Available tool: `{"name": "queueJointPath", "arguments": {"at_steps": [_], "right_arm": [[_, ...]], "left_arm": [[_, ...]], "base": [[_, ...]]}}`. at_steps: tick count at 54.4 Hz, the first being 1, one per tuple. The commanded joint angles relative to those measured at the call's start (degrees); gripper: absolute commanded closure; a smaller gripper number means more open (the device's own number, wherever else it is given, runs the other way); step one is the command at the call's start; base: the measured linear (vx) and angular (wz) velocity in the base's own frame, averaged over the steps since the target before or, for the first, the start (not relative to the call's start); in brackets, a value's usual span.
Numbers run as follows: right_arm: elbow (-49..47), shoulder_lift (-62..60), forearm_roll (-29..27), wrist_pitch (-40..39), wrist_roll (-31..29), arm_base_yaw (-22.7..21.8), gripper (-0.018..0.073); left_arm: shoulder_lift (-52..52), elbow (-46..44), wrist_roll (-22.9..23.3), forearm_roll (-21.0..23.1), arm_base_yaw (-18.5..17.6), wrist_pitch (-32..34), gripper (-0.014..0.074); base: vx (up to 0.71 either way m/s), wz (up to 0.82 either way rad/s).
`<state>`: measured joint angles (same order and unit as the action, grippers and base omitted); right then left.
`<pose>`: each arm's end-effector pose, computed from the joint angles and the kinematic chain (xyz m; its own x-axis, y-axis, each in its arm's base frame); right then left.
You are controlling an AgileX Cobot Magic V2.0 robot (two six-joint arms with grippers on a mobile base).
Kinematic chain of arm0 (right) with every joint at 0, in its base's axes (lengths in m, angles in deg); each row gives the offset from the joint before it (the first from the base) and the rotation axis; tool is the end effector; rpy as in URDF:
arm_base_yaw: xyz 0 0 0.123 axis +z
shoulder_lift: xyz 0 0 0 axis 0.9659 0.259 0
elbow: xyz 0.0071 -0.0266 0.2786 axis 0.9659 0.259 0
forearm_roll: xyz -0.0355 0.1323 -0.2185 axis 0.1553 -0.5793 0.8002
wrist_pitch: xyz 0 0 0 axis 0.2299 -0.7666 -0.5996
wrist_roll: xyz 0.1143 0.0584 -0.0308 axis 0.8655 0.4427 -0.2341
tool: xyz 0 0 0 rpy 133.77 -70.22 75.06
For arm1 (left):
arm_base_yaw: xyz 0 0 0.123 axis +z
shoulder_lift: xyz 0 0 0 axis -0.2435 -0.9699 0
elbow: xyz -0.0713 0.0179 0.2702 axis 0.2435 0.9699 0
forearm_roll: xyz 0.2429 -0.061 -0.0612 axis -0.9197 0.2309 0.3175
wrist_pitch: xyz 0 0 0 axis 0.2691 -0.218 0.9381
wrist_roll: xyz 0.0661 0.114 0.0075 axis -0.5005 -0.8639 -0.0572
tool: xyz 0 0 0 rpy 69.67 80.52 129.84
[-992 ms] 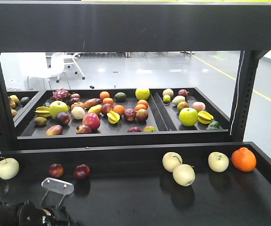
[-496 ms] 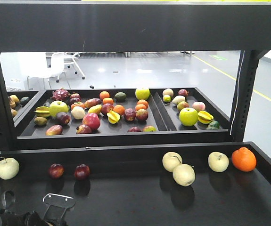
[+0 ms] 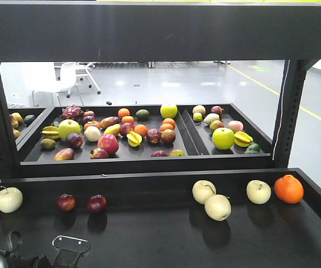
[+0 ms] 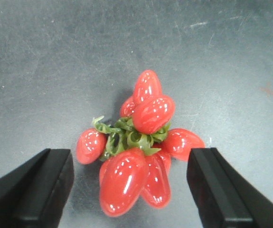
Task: Pick snacks and fruit into basket
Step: 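Reach left gripper down over the red chili cluster, then close left gripper on the red chili cluster and lift it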
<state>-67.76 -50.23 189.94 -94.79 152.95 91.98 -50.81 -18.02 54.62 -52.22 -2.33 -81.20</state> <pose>0.1570 0.1003 0.2754 -0.2035 -0.0943 -0.9745 -0.6308 0.7738 0.0569 0.3957 -0.1228 0.0544 -0.8178 0.1500 -0.5556 0.2360 0.9679 -0.0860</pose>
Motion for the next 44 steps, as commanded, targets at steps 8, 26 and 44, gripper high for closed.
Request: {"name": "queueJointPath", "arguments": {"at_steps": [8,26,44], "right_arm": [[-1.61,-0.19,0.81,0.92,-0.47,-0.18,0.0568],[-1.61,-0.19,0.81,0.92,-0.47,-0.18,0.0568],[-1.61,-0.19,0.81,0.92,-0.47,-0.18,0.0568]], "left_arm": [[2.46,-1.57,0.34,0.67,-0.07,3.44,0.0003],[0.22,-1.7,0.34,0.72,-0.07,3.13,0.0026],[0.22,-1.7,0.29,0.65,-0.07,5.24,0.0524]], "base": [[0.0,0.0],[0.0,0.0],[0.0,0.0]]}}
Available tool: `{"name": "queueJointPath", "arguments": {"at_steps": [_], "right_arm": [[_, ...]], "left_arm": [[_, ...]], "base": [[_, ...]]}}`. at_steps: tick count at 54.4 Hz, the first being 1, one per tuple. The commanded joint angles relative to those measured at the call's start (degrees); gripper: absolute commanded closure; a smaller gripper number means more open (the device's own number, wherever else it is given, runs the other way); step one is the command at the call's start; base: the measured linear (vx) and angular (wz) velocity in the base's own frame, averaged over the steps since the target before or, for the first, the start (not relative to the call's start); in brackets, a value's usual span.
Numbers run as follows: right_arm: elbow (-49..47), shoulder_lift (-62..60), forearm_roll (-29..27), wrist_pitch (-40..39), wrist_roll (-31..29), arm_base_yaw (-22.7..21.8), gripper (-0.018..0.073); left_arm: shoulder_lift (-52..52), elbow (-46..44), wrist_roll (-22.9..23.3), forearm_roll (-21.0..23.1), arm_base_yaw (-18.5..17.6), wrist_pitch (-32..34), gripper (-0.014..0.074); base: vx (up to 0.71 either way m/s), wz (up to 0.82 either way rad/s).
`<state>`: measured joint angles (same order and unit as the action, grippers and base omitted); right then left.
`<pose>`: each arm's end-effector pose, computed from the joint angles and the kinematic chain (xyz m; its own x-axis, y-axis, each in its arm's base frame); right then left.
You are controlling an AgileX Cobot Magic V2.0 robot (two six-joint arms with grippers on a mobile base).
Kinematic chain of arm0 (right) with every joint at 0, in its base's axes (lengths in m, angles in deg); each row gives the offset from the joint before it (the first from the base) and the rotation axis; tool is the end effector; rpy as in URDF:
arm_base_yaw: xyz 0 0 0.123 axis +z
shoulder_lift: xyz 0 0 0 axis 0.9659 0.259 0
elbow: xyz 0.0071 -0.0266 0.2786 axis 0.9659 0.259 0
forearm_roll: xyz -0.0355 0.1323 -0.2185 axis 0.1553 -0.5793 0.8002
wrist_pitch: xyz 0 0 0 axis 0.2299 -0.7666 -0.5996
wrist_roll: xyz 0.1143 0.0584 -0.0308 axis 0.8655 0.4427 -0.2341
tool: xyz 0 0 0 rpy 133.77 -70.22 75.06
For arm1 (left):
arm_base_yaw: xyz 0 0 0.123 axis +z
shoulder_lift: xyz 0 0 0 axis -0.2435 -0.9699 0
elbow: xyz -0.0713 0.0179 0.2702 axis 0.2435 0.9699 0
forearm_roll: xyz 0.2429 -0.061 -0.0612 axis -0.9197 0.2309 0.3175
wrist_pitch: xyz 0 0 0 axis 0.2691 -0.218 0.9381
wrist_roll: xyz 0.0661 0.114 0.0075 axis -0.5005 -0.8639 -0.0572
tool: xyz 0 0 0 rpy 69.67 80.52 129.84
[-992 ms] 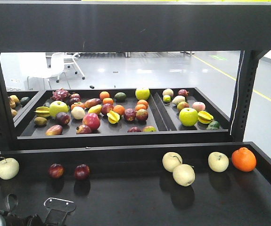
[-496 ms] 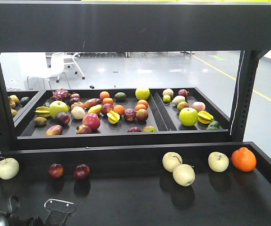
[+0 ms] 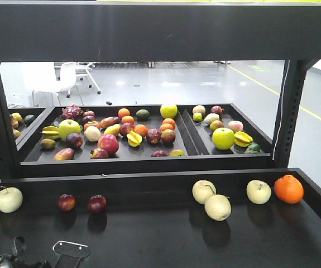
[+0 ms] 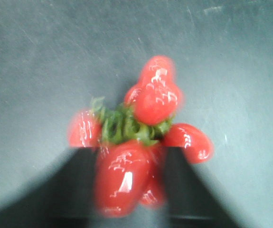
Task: Pick snacks and fruit into basket
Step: 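Close left gripper on the red chili cluster and lift it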
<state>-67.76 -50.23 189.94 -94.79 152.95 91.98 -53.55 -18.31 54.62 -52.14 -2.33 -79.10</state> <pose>0.1570 0.1003 0.2754 -0.2035 -0.0943 -0.9745 -0.6308 0.7738 0.0569 0.3977 -0.1210 0.0381 -0.8232 0.1489 -0.5479 0.2238 0.9720 -0.0721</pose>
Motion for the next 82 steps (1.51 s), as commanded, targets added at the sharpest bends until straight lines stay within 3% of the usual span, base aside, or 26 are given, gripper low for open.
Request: {"name": "queueJointPath", "arguments": {"at_steps": [1,3,26,32,57,82], "right_arm": [[-1.61,-0.19,0.81,0.92,-0.47,-0.18,0.0568],[-1.61,-0.19,0.81,0.92,-0.47,-0.18,0.0568],[-1.61,-0.19,0.81,0.92,-0.47,-0.18,0.0568],[-1.61,-0.19,0.81,0.92,-0.47,-0.18,0.0568],[-1.61,-0.19,0.81,0.92,-0.47,-0.18,0.0568],[-1.61,-0.19,0.81,0.92,-0.47,-0.18,0.0568]], "left_arm": [[2.96,-1.41,0.29,0.53,-0.07,3.15,0.0571],[2.96,-1.41,0.18,0.35,-0.07,3.5,0.0609],[7.6,-1.35,-0.13,-0.66,-0.07,-0.31,0.0607],[11.74,-1.35,-0.13,-3.02,-0.07,-1.94,0.0607],[32.13,-0.54,-0.13,-2.92,-0.07,-9.35,0.0606],[56.56,17.53,0.45,-2.41,-0.13,-0.76,0.0602]], "base": [[0.0,0.0],[0.0,0.0],[0.0,0.0],[0.0,0.0],[0.0,0.0],[0.0,0.0]]}}
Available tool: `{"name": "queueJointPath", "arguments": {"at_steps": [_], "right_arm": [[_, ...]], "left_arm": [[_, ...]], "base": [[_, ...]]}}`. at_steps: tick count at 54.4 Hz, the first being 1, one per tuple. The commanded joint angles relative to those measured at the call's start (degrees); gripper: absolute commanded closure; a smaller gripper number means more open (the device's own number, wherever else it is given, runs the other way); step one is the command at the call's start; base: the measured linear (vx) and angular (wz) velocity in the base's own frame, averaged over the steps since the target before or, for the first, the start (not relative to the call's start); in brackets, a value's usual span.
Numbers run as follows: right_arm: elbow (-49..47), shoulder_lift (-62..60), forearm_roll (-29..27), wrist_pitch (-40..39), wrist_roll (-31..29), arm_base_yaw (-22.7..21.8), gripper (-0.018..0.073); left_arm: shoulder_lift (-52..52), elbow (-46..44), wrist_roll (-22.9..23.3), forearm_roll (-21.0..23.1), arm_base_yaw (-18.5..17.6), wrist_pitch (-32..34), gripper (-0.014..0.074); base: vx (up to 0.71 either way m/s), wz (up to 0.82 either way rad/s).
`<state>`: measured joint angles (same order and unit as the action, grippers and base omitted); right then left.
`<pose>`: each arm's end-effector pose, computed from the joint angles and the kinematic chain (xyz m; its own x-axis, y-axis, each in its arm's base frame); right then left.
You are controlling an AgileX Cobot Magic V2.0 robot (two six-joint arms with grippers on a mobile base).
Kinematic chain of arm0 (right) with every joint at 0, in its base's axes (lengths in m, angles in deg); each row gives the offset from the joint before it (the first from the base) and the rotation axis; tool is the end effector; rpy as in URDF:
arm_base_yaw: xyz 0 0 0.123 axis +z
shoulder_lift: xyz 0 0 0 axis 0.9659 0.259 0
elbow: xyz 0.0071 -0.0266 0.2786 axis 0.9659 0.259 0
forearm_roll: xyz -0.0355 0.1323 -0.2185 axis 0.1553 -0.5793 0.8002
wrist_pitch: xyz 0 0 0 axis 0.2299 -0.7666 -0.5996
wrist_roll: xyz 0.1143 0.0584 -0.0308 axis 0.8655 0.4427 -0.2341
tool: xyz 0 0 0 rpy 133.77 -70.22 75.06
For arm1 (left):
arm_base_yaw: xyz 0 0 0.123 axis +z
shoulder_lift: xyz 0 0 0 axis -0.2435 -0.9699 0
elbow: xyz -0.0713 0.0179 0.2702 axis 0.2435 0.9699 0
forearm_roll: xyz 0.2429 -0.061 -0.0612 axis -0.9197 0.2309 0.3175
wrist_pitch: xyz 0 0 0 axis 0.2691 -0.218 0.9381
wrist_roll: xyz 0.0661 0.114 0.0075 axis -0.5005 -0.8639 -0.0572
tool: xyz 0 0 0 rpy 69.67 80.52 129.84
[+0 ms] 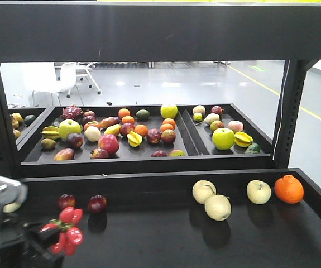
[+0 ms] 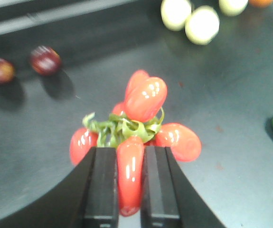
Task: Pick snacks and fruit into basket
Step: 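Close left gripper on the red chili cluster and lift it, then reach right gripper down toward the green lime on the stand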
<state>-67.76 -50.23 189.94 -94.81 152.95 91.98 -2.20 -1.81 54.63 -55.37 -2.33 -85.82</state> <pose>0.1570 0.1003 0.2754 -0.2036 -0.0944 -0.9745 -0.6311 0.7736 0.0569 0.2881 -0.0954 0.2715 -0.4566 0.1048 -0.8835 0.3333 0.9409 -0.0606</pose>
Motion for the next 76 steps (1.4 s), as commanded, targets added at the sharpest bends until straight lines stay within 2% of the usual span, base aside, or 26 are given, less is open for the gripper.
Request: {"name": "queueJointPath", "arguments": {"at_steps": [1,12,24,27,35,38,46,57,69,76], "right_arm": [[-1.61,-0.19,0.81,0.94,-0.47,-0.18,0.0568],[-1.61,-0.19,0.81,1.54,-0.48,-0.18,0.0568],[-1.61,-0.19,0.17,2.36,-0.42,-0.18,0.0568],[-1.78,-0.19,-1.47,3.28,0.16,-0.18,0.0568],[-2.66,-0.19,-11.12,7.5,1.0,-0.18,0.0566],[-3.93,-0.19,-12.84,8.8,0.58,-0.18,0.0566],[-9.03,0.65,-11.56,11.67,-1.35,-0.18,0.0565],[-15.41,5.23,-11.83,16.85,-0.45,-0.18,0.0561],[-22.1,12.72,-13.67,17.56,8.79,-0.18,0.0558],[-26.06,17.54,-13.42,19.87,9.41,-0.18,0.0554]], "left_arm": [[6.17,1.53,0.43,0.82,-0.13,6.14,0.0602],[13.21,7.13,0.43,0.82,-0.13,7.92,0.0598],[14.67,8.17,0.43,0.82,-0.13,8.8,0.0599],[14.47,8.17,0.43,0.82,-0.13,8.8,0.0599],[14.47,8.17,0.43,0.82,-0.13,8.8,0.0599],[14.48,8.17,0.43,0.82,-0.13,8.73,0.0599],[14.48,8.17,0.43,0.82,-0.13,8.68,0.0599],[14.48,8.17,0.43,0.82,-0.13,8.68,0.0599],[14.48,8.17,0.43,0.82,-0.13,8.68,0.0599],[14.48,8.17,0.43,0.82,-0.13,8.68,0.0599]], "base": [[0.0,0.0],[0.0,0.0],[0.0,0.0],[0.0,0.0],[0.0,0.0],[0.0,0.0],[0.0,0.0],[0.0,0.0],[0.0,0.0],[0.0,0.0]]}}
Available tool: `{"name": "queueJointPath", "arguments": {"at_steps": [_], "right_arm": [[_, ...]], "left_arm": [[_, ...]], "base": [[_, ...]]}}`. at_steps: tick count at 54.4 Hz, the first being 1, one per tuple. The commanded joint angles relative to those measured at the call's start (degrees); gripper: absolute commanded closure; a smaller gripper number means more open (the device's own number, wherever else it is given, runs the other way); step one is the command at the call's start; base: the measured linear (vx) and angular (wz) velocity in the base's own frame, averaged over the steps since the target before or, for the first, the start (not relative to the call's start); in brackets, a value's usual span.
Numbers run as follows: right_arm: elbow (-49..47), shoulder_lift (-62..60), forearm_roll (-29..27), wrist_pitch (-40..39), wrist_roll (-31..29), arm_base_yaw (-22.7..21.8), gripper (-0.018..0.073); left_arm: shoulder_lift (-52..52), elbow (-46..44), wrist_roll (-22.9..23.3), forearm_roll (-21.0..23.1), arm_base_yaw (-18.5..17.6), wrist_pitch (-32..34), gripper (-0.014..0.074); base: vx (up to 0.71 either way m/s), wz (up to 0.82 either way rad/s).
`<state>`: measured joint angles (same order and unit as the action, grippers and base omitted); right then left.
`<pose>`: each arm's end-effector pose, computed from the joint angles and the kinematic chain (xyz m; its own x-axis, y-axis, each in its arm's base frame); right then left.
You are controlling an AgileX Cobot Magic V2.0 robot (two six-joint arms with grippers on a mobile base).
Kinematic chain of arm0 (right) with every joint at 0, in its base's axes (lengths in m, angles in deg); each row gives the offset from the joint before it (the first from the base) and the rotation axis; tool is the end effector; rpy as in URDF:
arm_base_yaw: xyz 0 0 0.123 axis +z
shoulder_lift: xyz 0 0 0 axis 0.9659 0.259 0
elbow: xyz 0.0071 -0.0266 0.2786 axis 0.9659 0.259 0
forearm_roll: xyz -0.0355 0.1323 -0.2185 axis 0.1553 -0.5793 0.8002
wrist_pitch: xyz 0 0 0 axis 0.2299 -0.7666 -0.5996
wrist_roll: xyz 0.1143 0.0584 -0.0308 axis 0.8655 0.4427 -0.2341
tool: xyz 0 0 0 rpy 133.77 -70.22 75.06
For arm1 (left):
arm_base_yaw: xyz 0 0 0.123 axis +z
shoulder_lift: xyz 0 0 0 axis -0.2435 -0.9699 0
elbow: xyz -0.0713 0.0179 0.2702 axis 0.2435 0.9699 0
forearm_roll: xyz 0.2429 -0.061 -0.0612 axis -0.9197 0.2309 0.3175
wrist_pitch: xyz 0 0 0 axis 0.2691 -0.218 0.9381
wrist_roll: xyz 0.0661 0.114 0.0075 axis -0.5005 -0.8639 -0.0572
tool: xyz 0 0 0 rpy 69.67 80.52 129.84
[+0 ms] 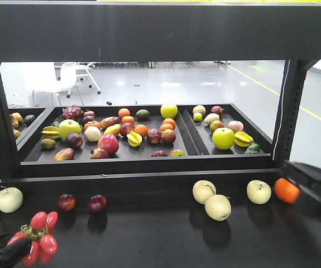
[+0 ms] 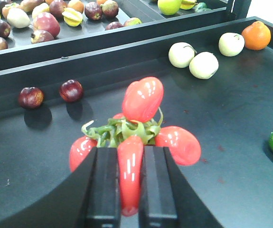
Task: Pick snacks and fruit into basket
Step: 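Reach right gripper down toward the green lime on the stand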
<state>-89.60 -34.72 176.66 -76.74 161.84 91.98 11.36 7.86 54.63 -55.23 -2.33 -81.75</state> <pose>0.2389 0.0843 0.3723 -0.1708 0.3247 -0.9303 -0.3311 0.8703 0.3646 0.2402 -0.0770 0.2820 -0.3423 0.0645 -0.9374 0.3111 0.9492 -0.0483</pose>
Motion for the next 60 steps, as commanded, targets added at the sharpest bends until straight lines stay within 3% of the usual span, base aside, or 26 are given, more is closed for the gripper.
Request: {"name": "queueJointPath", "arguments": {"at_steps": [1,13,28,32,51,60], "right_arm": [[-4.68,2.52,-0.14,2.09,0.52,-0.18,0.0554],[-11.08,9.41,0.91,6.92,0.46,-0.18,0.0547],[-13.86,17.46,10.79,8.04,-0.86,-0.18,0.0483],[-13.94,19.63,14.19,9.81,-1.06,-0.18,0.0424],[-13.94,28.0,14.18,18.36,-3.84,-0.18,-0.0054],[-13.94,31.69,14.18,20.66,-3.84,-0.18,-0.0157]], "left_arm": [[0.93,-1.51,0.43,0.69,-0.13,4.6,0.0599],[0.93,-1.51,0.43,0.69,-0.13,4.6,0.0599],[0.93,-1.51,0.43,0.69,-0.13,4.6,0.0599],[0.93,-1.51,0.43,0.69,-0.13,4.6,0.0599],[0.93,-1.51,0.43,0.69,-0.13,4.6,0.0599],[0.93,-1.51,0.43,0.69,-0.13,4.6,0.0599]], "base": [[0.0,0.0],[0.0,0.0],[0.0,0.0],[0.0,0.0],[0.0,0.0],[0.0,0.0]]}}
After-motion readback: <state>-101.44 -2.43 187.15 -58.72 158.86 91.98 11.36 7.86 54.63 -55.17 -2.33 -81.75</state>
